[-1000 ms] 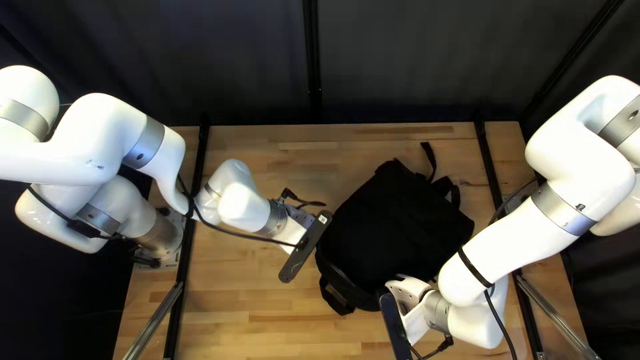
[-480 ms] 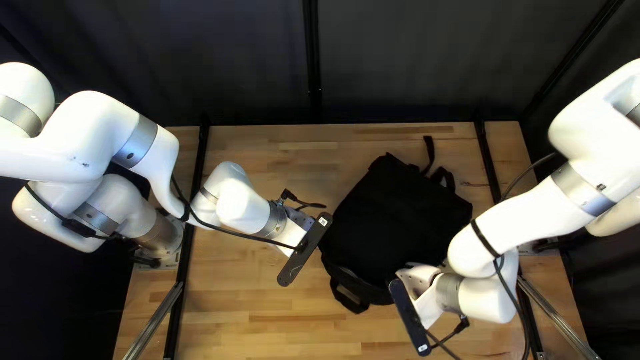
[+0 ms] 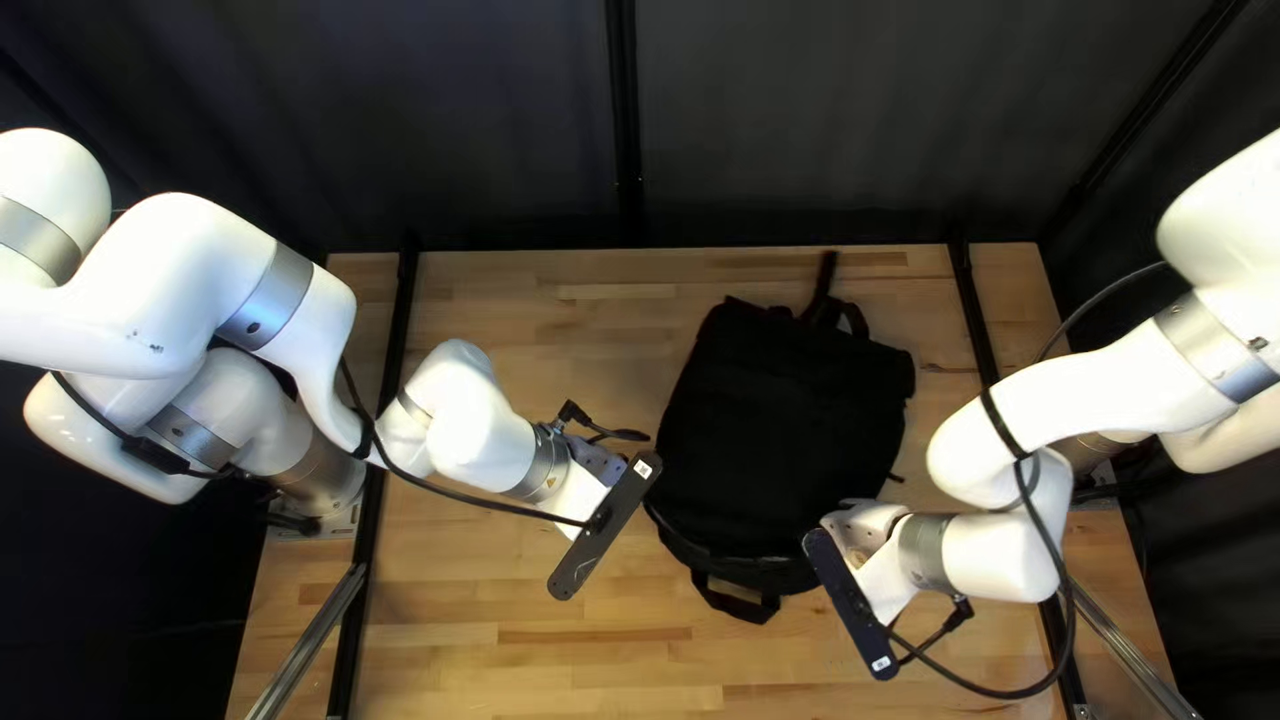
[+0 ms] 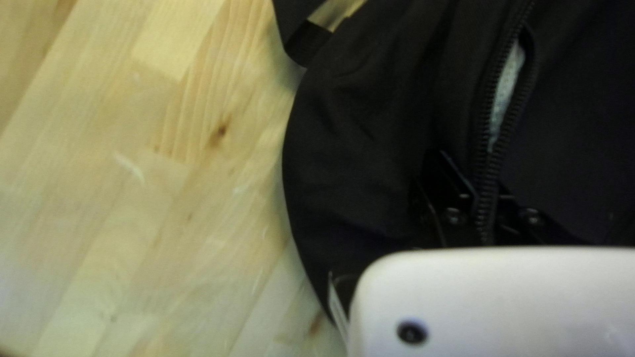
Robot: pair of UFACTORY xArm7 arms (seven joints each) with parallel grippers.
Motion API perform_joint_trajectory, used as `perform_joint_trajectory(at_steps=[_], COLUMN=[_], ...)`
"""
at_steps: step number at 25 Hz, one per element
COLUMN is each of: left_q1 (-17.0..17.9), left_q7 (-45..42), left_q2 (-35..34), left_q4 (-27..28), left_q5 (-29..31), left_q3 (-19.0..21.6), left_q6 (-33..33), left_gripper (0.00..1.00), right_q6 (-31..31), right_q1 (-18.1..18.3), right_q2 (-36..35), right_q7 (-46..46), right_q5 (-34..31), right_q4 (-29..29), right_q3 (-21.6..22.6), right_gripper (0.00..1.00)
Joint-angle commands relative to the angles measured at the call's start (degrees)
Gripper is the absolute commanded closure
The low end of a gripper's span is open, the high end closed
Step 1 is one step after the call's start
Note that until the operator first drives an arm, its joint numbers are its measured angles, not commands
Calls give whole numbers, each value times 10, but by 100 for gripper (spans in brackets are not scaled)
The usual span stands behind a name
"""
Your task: Remove a lunch box from a kids backpack
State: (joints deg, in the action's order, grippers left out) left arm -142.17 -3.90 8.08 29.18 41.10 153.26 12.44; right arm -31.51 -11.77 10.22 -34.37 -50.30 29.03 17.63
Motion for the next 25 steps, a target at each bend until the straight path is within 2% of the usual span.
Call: perform_joint_trajectory(at_steps=[1, 3, 12, 18, 25], left_q1=[12, 14, 14, 12, 12], left_q7=[21, 26, 37, 12, -19], left_q2=[-20, -31, -42, -47, -55], left_q4=[19, 25, 29, 34, 42], left_q5=[-23, -27, -31, -7, 22], left_q3=[-1, 0, -4, 2, 8], left_q6=[-5, -10, -27, -25, -22], left_gripper=[100, 100, 100, 100, 100], right_q6=[-9, -25, -128, -158, -175], right_q1=[-9, -13, -22, -29, -40], right_q2=[41, 44, -59, -124, -207], right_q7=[47, 53, 22, -46, -126], right_q5=[52, 74, 126, 100, 35], right_q4=[-33, -29, 115, 184, 268], right_q3=[-22, -23, -2, 3, -11], right_gripper=[0, 0, 0, 0, 0])
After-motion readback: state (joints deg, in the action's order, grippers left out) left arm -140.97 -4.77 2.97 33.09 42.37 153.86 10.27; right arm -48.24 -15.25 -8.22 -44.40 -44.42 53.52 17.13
